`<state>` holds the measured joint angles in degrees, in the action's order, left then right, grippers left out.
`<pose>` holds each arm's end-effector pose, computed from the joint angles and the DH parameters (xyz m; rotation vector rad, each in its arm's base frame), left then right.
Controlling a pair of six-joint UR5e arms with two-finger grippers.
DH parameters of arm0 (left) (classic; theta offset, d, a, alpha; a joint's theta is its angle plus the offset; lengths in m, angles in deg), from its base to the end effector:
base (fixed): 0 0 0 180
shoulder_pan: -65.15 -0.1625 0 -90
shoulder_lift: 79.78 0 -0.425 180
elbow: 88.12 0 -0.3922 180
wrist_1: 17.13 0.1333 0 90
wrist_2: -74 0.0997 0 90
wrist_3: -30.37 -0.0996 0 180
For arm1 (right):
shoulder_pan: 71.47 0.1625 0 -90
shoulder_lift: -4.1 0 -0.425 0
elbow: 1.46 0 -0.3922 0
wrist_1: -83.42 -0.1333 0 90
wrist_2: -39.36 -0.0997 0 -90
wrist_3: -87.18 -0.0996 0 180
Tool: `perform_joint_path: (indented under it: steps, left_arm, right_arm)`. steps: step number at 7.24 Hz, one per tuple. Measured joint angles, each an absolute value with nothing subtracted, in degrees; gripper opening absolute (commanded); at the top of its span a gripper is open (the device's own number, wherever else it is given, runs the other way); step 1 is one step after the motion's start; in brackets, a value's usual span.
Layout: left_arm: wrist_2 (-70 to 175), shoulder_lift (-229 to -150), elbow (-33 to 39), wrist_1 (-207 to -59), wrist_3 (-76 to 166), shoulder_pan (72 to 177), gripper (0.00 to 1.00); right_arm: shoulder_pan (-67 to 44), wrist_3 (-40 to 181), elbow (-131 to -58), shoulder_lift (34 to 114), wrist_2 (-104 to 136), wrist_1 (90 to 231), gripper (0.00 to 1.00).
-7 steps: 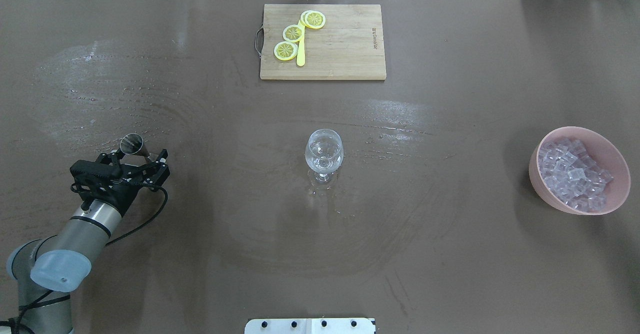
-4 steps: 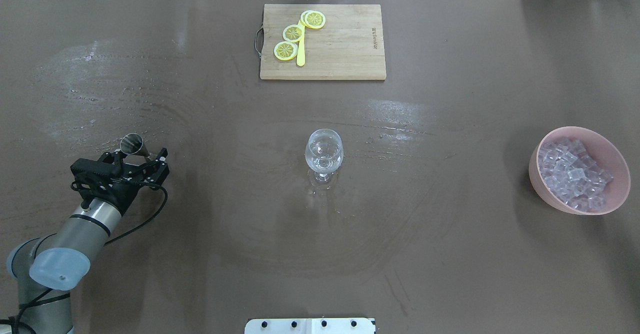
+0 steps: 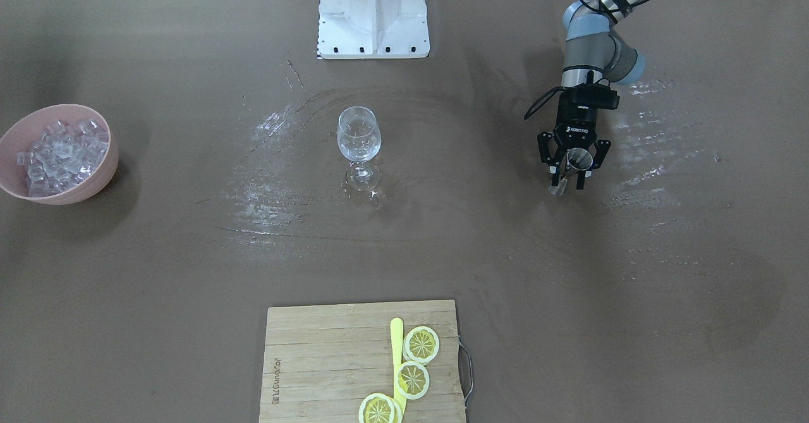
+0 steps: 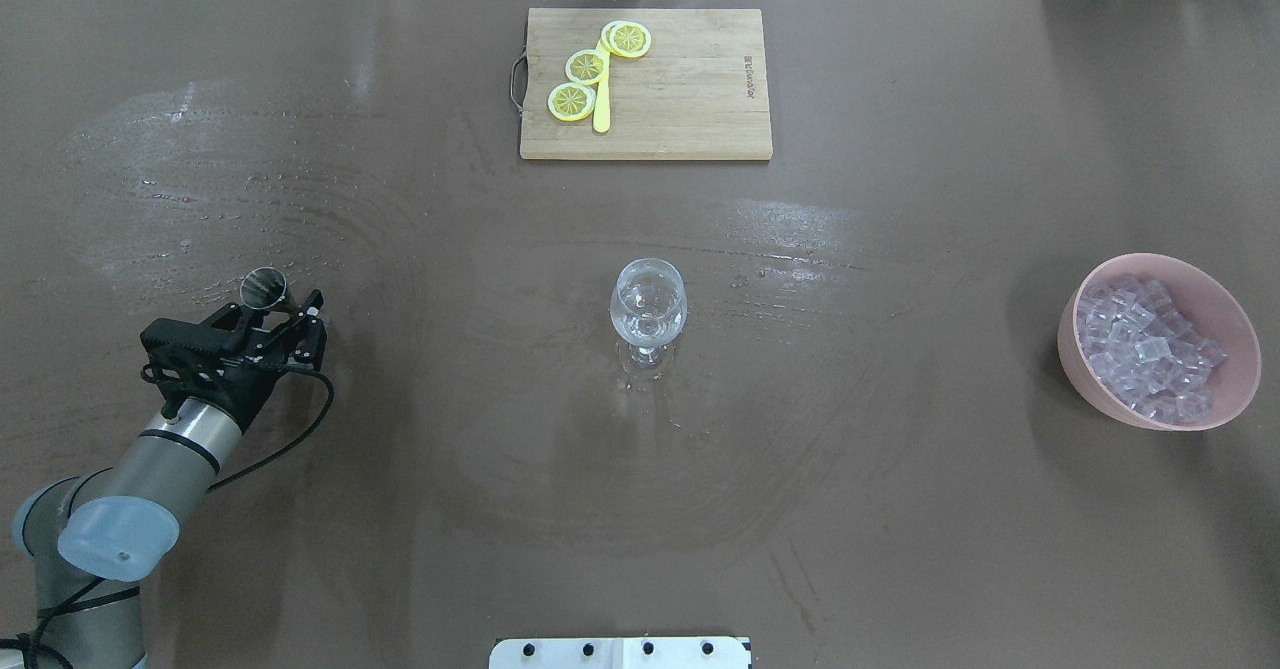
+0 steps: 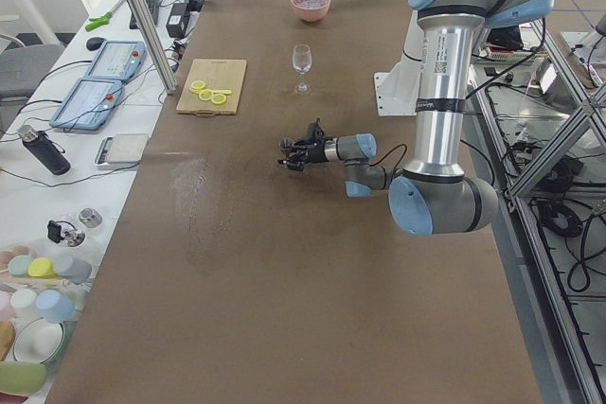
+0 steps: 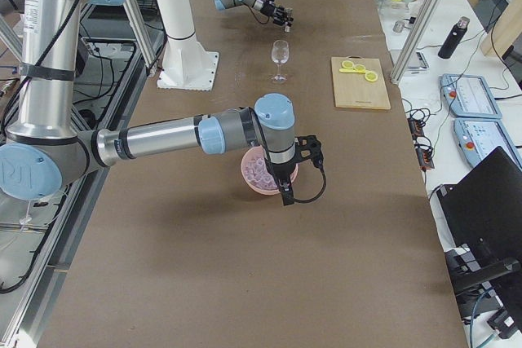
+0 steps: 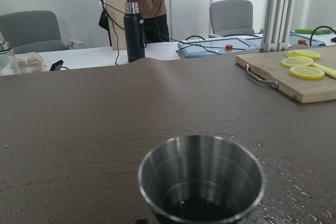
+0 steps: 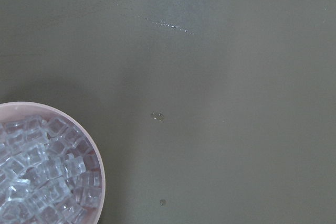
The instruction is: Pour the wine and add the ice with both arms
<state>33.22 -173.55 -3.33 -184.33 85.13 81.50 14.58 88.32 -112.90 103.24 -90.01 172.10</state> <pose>0.4283 -0.3432 0.5158 1.1777 0.7859 -0.2939 0.0403 -0.4345 0.5499 0.2116 -0.6899 -0.1666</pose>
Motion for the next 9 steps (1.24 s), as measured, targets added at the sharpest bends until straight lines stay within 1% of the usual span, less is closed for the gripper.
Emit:
perform_joint_path:
  steps: [3, 4, 5, 6, 8, 9]
  left_arm:
    - [33.2, -173.4, -3.3, -186.2, 85.1, 81.5, 0.48]
    - [33.2, -173.4, -3.3, -186.3, 85.1, 81.5, 0.42]
    - [33.2, -173.4, -3.3, -186.4, 85.1, 81.5, 0.32]
    - [33.2, -173.4, -3.3, -186.6, 85.1, 81.5, 0.18]
    - [33.2, -173.4, -3.3, -187.0, 85.1, 81.5, 0.00]
    - [33.2, -173.3, -3.3, -187.1, 85.1, 81.5, 0.00]
  right_arm:
    - [14.6, 88.3, -112.9, 103.2, -90.0, 172.1, 0.99]
    - [14.6, 88.3, -112.9, 103.2, -90.0, 172.1, 0.99]
    - [14.6, 88.3, -112.9, 103.2, -90.0, 172.1, 0.99]
    - [14.6, 88.3, -112.9, 103.2, -90.0, 172.1, 0.99]
    - [14.6, 88.3, -112.9, 103.2, -90.0, 172.1, 0.99]
    - [14.6, 88.3, -112.9, 103.2, -90.0, 172.1, 0.99]
